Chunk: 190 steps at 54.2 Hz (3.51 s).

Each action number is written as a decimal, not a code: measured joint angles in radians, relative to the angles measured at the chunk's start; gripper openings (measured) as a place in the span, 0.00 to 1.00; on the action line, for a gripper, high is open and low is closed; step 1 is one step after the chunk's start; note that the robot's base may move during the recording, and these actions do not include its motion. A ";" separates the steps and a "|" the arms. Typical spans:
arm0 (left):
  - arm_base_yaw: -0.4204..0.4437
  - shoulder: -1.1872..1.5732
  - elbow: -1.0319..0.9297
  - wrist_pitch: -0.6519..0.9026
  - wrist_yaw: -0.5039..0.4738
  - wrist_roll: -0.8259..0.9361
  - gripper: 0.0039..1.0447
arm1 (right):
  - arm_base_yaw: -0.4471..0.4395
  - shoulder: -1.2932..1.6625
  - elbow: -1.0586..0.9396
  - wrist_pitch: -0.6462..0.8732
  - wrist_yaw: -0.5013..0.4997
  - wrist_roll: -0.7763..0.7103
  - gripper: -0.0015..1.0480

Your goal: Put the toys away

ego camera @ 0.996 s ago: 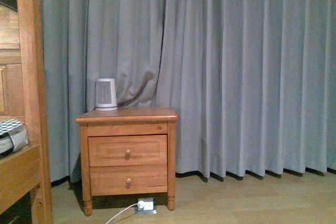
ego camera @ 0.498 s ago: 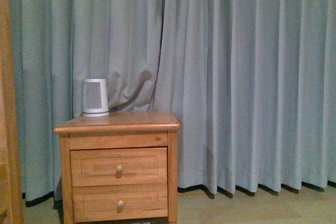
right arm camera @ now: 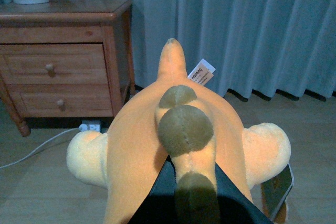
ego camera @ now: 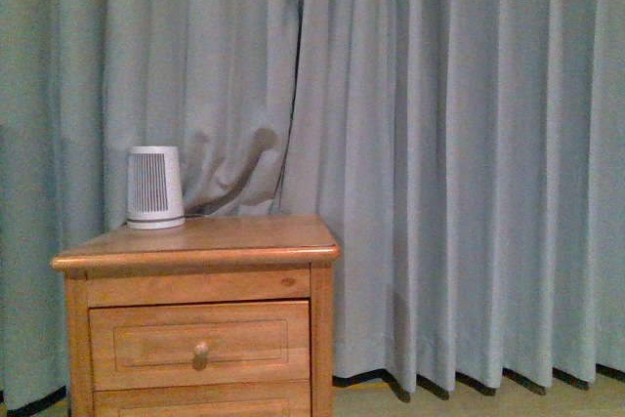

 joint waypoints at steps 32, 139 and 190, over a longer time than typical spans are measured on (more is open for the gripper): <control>0.001 0.000 0.000 0.000 -0.006 0.000 0.94 | 0.000 0.000 0.000 0.000 -0.010 0.000 0.06; -0.002 0.000 0.000 0.002 0.000 0.000 0.94 | 0.000 0.000 0.000 0.000 0.000 0.000 0.06; -0.002 0.000 0.000 0.002 0.000 0.000 0.94 | 0.000 0.000 0.000 0.000 0.001 0.000 0.06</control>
